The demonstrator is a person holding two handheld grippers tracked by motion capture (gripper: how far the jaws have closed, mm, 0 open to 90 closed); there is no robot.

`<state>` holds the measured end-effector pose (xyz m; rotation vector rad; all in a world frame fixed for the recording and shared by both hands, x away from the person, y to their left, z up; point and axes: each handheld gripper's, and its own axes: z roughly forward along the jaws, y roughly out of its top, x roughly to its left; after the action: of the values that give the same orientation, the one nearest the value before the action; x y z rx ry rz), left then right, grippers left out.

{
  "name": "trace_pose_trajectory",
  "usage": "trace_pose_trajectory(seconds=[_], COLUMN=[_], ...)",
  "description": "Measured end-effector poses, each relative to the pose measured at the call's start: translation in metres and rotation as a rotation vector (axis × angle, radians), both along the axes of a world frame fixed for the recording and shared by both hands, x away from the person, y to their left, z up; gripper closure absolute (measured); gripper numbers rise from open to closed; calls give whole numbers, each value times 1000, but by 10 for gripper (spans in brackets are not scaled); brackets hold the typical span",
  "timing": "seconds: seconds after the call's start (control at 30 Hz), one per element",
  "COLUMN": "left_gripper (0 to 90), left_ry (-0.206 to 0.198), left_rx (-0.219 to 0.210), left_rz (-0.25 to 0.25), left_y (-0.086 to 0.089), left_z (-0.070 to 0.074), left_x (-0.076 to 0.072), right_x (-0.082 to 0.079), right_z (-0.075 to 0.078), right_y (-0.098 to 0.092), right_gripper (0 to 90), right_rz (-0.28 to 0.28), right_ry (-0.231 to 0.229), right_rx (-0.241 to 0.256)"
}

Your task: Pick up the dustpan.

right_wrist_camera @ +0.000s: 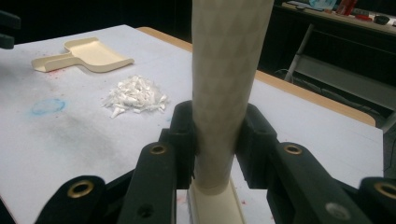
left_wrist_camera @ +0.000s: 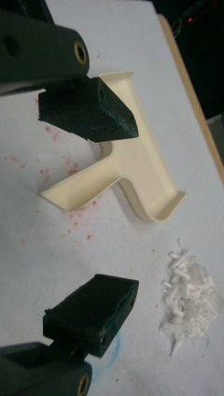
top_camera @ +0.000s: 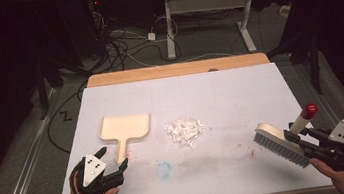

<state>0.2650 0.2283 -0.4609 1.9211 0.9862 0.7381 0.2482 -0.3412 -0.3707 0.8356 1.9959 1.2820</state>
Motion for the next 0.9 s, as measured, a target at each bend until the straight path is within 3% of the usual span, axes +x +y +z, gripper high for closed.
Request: trace_pose_trajectory(seconds=[0.13,0.23,0.3,0.43,0.47,0.5,0.67,0.83,0.9], left_gripper=[223,223,221,221,221,221,212,246,277], left_ry=[66,102,145,222,256,271,349,419,434], left_rx=[0,9,4,35,38,26,57,40,1], left_rz=[-14,13,30,70,87,105,165,227,251], left_y=[-1,-3,-4,-11,-13,-15,-25,-27,-24], left_z=[-3,-5,-7,-11,-11,-12,-14,-22,-25], left_x=[0,-2,-3,3,8,13,44,78,93], right_x=[3,6,7,7,7,7,10,12,12], right_z=[-2,-2,-1,-2,-2,-2,-4,-7,-8], right_y=[2,5,7,12,13,14,16,17,18], right_gripper=[713,713,713,712,712,712,712,712,712], right_rz=[3,5,9,19,19,19,17,15,16], right_ry=[3,4,0,1,10,8,14,26,29], right_rx=[-14,-26,-31,-39,-41,-44,-53,-66,-69])
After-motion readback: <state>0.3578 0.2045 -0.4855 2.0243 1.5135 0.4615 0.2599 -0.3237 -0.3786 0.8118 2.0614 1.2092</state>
